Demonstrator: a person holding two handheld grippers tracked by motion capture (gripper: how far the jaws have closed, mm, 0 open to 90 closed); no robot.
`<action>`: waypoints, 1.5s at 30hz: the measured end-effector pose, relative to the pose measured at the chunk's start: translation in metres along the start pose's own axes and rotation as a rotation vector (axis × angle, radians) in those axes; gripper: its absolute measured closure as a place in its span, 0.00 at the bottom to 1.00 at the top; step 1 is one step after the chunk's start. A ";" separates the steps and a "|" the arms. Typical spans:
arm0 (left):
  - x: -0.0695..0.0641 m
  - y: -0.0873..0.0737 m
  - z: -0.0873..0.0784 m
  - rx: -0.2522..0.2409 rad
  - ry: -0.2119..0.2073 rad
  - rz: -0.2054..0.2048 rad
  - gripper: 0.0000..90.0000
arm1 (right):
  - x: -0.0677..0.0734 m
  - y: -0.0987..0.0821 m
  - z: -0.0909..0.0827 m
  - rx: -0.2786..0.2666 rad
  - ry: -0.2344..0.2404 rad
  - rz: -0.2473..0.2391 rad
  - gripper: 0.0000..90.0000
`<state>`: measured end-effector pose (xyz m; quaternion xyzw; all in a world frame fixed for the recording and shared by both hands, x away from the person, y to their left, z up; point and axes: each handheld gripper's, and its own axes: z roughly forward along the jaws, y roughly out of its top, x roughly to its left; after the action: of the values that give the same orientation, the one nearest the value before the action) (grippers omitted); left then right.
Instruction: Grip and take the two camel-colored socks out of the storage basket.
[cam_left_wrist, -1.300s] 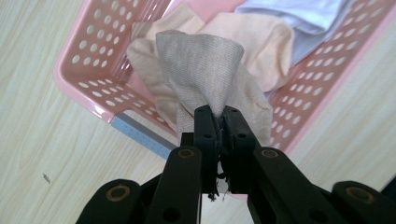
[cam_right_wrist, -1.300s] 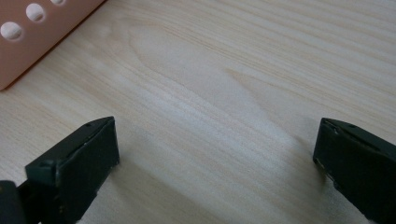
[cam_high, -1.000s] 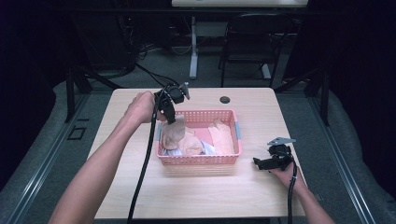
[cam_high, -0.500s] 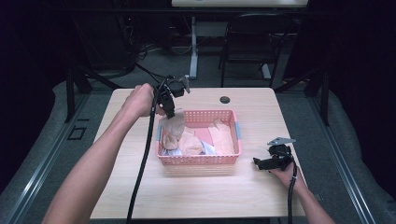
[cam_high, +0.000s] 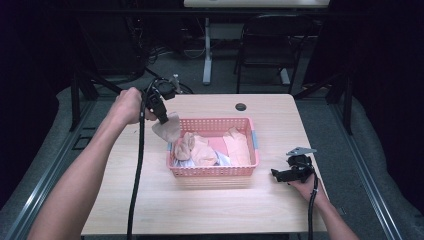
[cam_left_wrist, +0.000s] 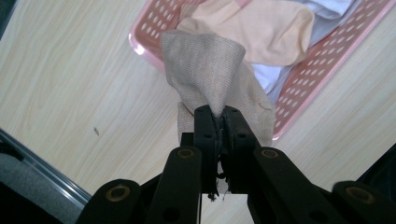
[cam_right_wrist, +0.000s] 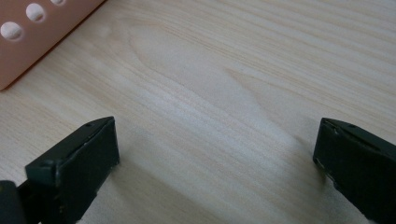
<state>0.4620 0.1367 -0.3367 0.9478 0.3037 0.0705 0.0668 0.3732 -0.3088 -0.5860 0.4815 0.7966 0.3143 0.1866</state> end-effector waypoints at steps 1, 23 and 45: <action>0.003 -0.004 -0.001 0.000 0.000 -0.007 0.95 | 0.000 0.000 0.000 0.000 0.000 0.000 0.00; 0.049 -0.081 0.003 0.045 0.004 -0.178 0.95 | 0.000 0.000 0.000 0.000 -0.001 0.002 0.00; 0.069 -0.114 0.060 0.094 -0.046 -0.274 0.95 | 0.000 0.000 0.000 -0.001 -0.001 0.003 0.00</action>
<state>0.4634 0.2640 -0.4085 0.9010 0.4314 0.0245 0.0382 0.3731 -0.3087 -0.5860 0.4827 0.7957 0.3148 0.1866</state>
